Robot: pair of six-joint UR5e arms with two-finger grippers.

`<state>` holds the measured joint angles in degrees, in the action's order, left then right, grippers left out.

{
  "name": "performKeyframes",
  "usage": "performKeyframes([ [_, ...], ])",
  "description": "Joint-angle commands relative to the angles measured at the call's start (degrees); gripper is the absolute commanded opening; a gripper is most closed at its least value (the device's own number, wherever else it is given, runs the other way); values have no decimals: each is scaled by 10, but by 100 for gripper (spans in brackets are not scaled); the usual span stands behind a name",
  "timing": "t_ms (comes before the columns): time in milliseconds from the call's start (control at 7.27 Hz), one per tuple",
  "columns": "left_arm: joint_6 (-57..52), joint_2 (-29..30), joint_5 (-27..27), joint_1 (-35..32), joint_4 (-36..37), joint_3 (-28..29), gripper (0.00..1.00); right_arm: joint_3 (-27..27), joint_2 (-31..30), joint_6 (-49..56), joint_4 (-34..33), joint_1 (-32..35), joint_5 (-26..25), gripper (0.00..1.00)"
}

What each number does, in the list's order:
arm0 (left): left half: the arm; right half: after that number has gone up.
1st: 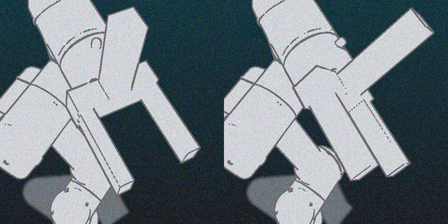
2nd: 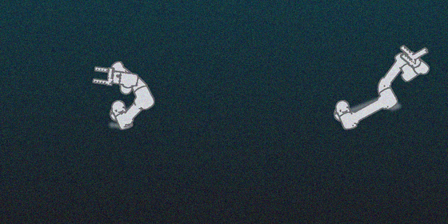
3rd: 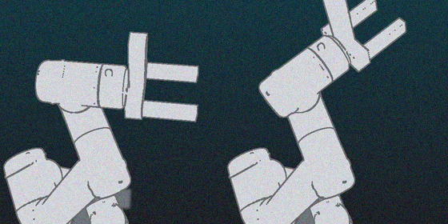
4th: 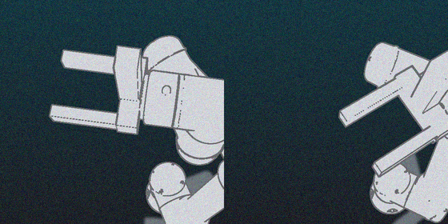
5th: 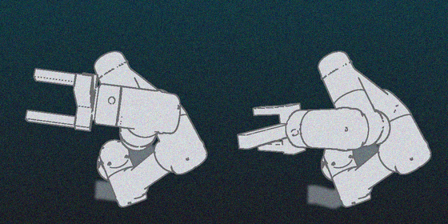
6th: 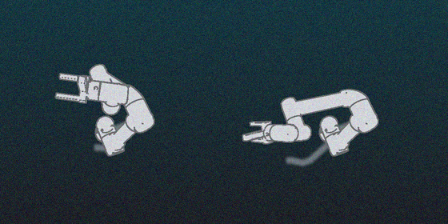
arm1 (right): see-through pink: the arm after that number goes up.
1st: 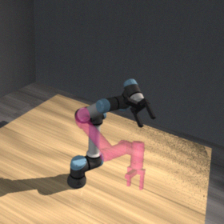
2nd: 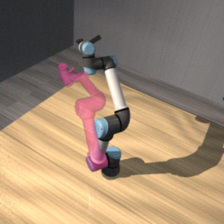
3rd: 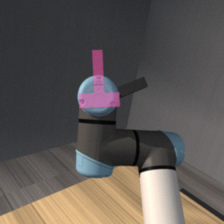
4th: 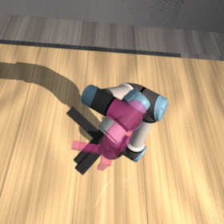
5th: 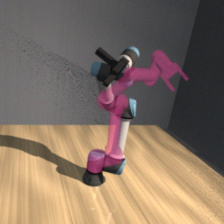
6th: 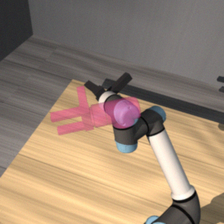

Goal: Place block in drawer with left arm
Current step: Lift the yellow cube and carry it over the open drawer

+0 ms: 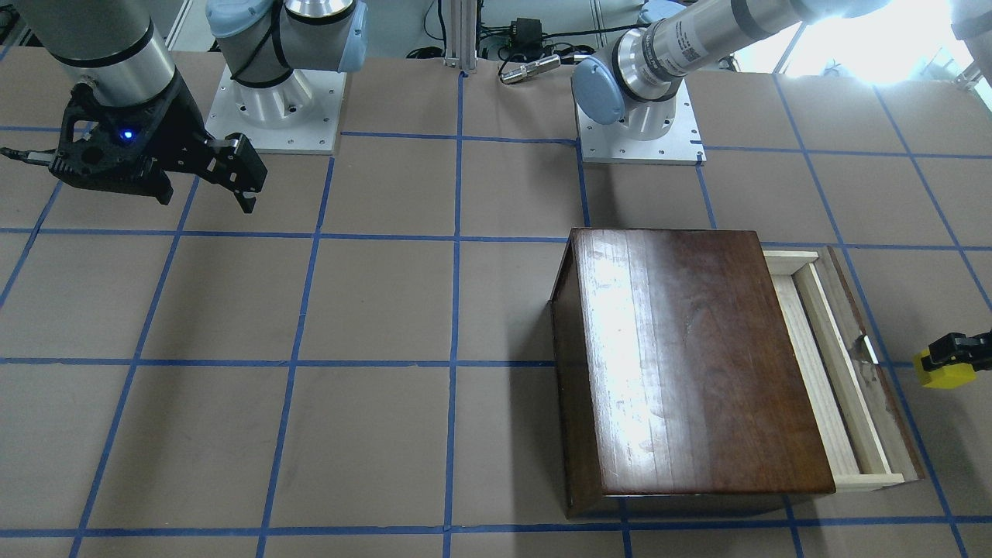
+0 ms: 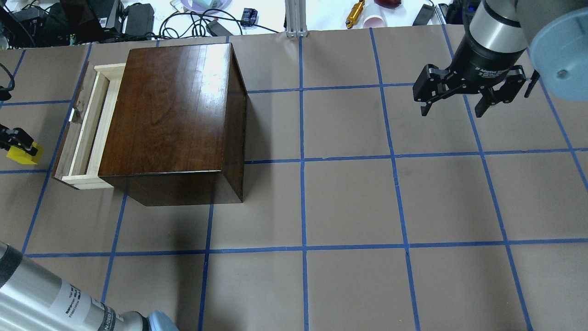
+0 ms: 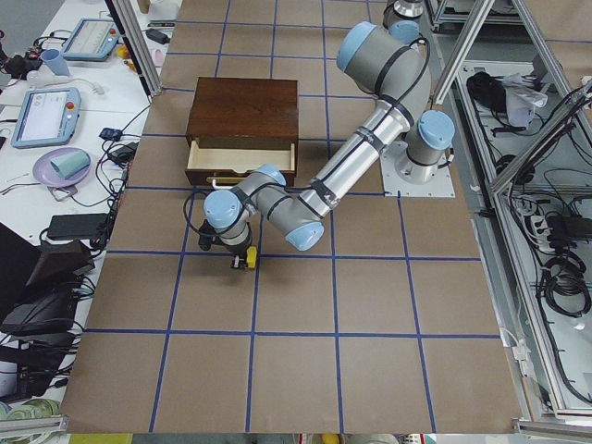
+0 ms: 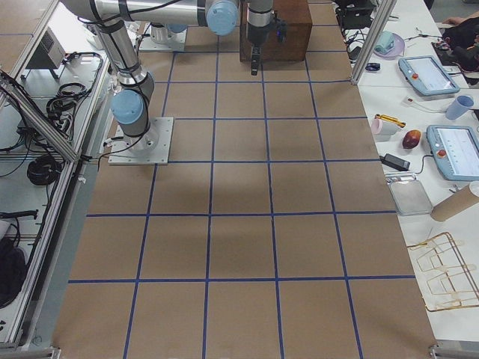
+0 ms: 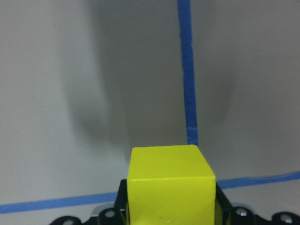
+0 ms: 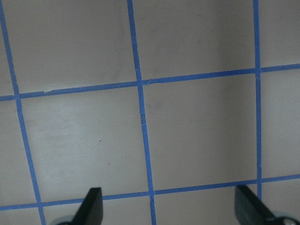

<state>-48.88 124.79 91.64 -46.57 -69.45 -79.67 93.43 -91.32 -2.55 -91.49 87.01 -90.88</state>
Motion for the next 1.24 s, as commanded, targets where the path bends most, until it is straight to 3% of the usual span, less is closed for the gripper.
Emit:
performKeyframes([
  [0, 2, -53, 14, 0, -57, 4, 37, 0, 0, 0, 0, 0, 0, 100],
  [550, 19, -132, 14, -18, -129, -1, 37, 0, 0, 0, 0, 0, 0, 100],
  [1101, 68, -155, 13, -76, -153, -2, 33, 0, 0, 0, 0, 0, 0, 100],
])
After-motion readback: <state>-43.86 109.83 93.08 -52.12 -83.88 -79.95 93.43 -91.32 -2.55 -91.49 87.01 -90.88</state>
